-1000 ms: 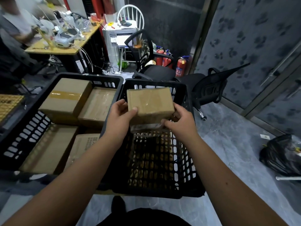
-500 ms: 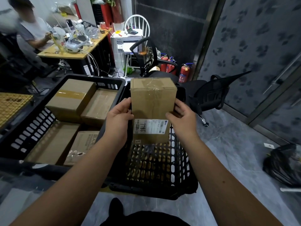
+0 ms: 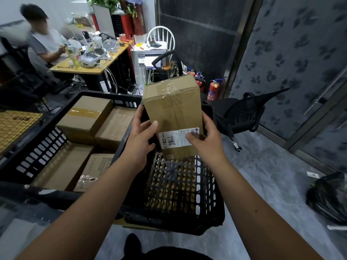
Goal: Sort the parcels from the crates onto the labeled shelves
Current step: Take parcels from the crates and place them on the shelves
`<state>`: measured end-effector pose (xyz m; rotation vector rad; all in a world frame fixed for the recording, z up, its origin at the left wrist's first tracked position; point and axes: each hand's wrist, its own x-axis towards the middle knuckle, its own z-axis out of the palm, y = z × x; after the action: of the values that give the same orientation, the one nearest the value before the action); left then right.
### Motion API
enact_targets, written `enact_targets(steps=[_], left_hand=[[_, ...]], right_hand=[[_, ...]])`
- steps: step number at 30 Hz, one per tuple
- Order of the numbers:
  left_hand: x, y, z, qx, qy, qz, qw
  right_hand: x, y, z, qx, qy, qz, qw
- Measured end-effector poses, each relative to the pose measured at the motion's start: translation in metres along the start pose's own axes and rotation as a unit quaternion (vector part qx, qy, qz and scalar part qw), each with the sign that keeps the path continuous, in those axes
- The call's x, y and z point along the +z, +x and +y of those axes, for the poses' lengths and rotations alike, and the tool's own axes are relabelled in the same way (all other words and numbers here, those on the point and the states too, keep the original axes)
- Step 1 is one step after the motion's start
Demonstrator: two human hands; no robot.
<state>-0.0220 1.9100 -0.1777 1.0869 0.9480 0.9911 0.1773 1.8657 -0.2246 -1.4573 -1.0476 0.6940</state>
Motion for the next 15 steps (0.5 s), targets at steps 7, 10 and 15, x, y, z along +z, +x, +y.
enact_targets(steps=[7, 10, 15], left_hand=[[-0.003, 0.013, 0.011, -0.083, -0.049, 0.023, 0.995], [-0.007, 0.015, 0.012, -0.118, -0.072, 0.035, 0.990], [-0.018, 0.024, 0.007, -0.149, -0.132, 0.056, 0.978]], right_hand=[[0.003, 0.000, 0.004, 0.025, -0.052, 0.026, 0.998], [0.005, 0.004, 0.004, -0.002, -0.100, 0.018, 0.995], [0.011, 0.006, 0.004, 0.004, -0.086, 0.009, 0.996]])
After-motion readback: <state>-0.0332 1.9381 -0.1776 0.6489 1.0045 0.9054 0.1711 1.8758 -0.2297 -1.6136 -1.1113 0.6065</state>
